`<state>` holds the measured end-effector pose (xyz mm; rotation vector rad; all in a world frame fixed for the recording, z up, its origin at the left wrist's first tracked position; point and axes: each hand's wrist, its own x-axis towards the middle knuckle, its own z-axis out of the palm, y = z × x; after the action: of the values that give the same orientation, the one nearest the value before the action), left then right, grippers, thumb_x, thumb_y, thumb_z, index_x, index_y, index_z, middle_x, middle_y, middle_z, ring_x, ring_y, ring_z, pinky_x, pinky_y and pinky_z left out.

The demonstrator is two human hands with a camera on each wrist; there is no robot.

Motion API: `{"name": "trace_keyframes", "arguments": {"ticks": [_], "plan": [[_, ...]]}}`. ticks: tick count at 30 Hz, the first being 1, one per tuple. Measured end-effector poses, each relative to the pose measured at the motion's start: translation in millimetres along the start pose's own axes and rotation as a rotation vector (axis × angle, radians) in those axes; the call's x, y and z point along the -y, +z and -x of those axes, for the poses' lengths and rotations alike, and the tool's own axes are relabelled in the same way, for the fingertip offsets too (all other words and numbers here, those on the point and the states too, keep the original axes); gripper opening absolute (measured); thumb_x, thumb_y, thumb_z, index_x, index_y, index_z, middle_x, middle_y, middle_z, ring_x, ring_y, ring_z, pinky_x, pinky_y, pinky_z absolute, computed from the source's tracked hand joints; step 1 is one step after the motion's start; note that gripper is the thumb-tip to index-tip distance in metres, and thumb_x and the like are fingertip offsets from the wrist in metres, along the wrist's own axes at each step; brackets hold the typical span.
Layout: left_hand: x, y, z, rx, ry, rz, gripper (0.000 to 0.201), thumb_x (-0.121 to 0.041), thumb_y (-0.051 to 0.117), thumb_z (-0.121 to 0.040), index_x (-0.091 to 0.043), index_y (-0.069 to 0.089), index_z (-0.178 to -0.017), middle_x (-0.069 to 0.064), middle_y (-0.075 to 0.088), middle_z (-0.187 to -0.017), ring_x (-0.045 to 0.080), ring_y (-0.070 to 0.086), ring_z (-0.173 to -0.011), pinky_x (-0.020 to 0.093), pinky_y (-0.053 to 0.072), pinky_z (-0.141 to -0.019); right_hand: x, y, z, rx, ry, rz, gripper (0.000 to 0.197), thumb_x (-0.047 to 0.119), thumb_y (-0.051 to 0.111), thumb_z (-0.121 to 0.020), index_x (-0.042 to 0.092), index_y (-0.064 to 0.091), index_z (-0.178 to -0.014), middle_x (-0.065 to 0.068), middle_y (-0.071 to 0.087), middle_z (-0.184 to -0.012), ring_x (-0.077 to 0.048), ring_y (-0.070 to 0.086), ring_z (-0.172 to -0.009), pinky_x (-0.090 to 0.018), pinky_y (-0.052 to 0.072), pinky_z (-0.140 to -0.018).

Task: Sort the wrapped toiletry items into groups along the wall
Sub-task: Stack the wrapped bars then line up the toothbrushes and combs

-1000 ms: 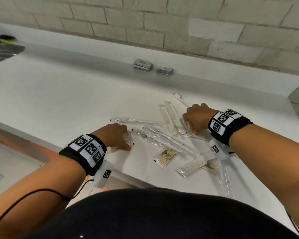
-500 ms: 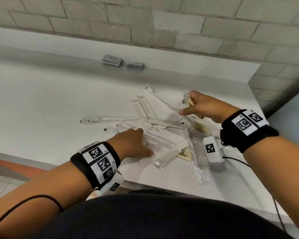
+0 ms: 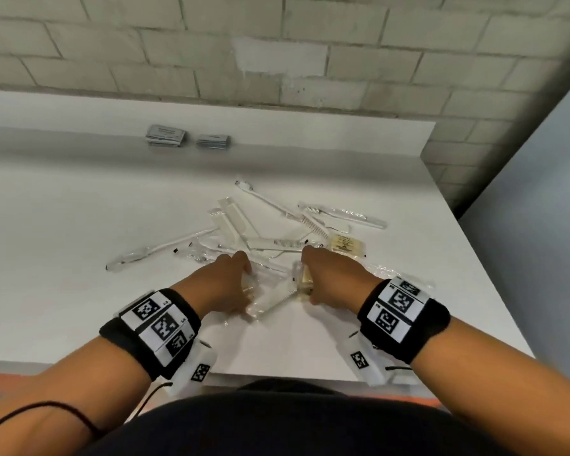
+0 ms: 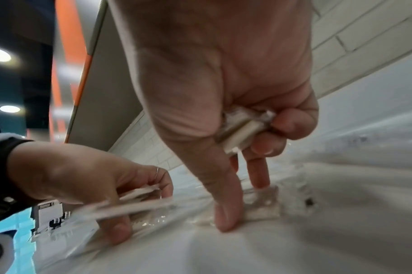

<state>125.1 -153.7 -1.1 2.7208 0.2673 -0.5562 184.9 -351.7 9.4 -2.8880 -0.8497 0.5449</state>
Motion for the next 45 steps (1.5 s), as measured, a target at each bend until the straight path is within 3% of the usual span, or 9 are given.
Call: {"name": "trace_keyframes", "arguments": {"ticks": [5,13,19,23,29,32,37,42,45], "plan": [[-3,-7,-1,0.051,-0.010,0.086,0.061,-0.026,0.077,-0.071,-0.028,0.037,-0.116,-0.003,0.052,-0.088,0.014,0.054,-0.067,0.027,0.036,-0.050,-6,-6,-14,0.088,0.061,-0.005,0.070,0.027,0.078,-0.070,0.010,0.040,-0.127,-0.008,0.059,-0.113,-0.027,0.058,-0.097,-0.033,0.047,-0.070],[9,-18,-1,-0.023,-0.041,0.286,0.030,-0.011,0.044,-0.089,-0.028,0.045,-0.114,0.002,0.052,-0.068,0.017,0.046,-0.054,0.025,0.034,-0.049,-19,-9,-17,0.104,0.122,0.008,0.070,0.019,0.077,-0.071,0.012,0.037,-0.128,-0.008,0.059,-0.111,-0.027,0.056,-0.100,-0.032,0.046,-0.071],[10,-22,-3,-0.151,-0.067,0.575,0.021,-0.018,0.048,-0.090,-0.031,0.051,-0.105,0.005,0.058,-0.085,0.019,0.053,-0.065,0.028,0.040,-0.059,-24,-11,-15,0.072,0.030,-0.048,0.045,0.009,0.062,-0.084,0.012,0.039,-0.123,0.000,0.053,-0.089,-0.018,0.052,-0.076,-0.026,0.033,-0.053],[2,-23,-4,-0.227,-0.039,0.624,0.035,-0.047,0.065,-0.084,-0.028,0.050,-0.110,-0.005,0.054,-0.103,0.015,0.058,-0.078,0.027,0.041,-0.060,-28,-33,-3,-0.080,-0.008,0.140,0.034,0.016,0.051,-0.089,0.016,0.041,-0.122,-0.005,0.062,-0.105,-0.026,0.059,-0.093,-0.035,0.038,-0.076],[-4,-18,-10,-0.319,-0.014,0.726,0.039,-0.022,0.061,-0.088,-0.026,0.044,-0.123,0.007,0.057,-0.111,0.021,0.057,-0.065,0.029,0.045,-0.063,-97,-79,-22,-0.018,0.204,-0.004,0.026,0.018,0.055,-0.089,0.012,0.048,-0.113,0.000,0.055,-0.089,-0.020,0.053,-0.078,-0.025,0.036,-0.056],[-3,-16,-16,-0.328,-0.006,0.866,0.041,-0.019,0.057,-0.089,-0.028,0.044,-0.127,0.010,0.061,-0.103,0.023,0.060,-0.071,0.039,0.052,-0.076,-120,-81,-40,0.006,0.207,-0.031,0.019,0.022,0.058,-0.088,0.014,0.050,-0.102,-0.004,0.058,-0.096,-0.022,0.054,-0.086,-0.027,0.039,-0.064],[-6,-16,-19,-0.295,0.000,1.102,0.040,-0.014,0.056,-0.092,-0.026,0.045,-0.128,0.009,0.060,-0.081,0.019,0.056,-0.066,0.026,0.046,-0.062,-116,-44,-67,0.032,0.157,0.042,0.020,0.026,0.062,-0.079,0.017,0.047,-0.089,-0.006,0.048,-0.106,-0.023,0.046,-0.090,-0.031,0.040,-0.071],[-6,-17,-22,-0.242,-0.013,1.392,0.041,-0.013,0.051,-0.096,-0.029,0.039,-0.132,0.010,0.060,-0.106,0.025,0.064,-0.091,0.047,0.053,-0.078,-118,-36,-70,-0.037,0.214,0.105,0.039,0.031,0.070,-0.077,0.017,0.047,-0.106,-0.005,0.048,-0.107,-0.027,0.045,-0.103,-0.035,0.036,-0.078],[-7,-18,-21,-0.209,-0.003,1.533,0.037,-0.020,0.048,-0.099,-0.037,0.035,-0.129,0.006,0.059,-0.109,0.028,0.064,-0.096,0.064,0.047,-0.086,-120,-38,-70,-0.073,0.230,-0.117,0.043,0.019,0.067,-0.081,0.014,0.039,-0.113,-0.006,0.059,-0.098,-0.022,0.054,-0.082,-0.030,0.042,-0.066]]}}
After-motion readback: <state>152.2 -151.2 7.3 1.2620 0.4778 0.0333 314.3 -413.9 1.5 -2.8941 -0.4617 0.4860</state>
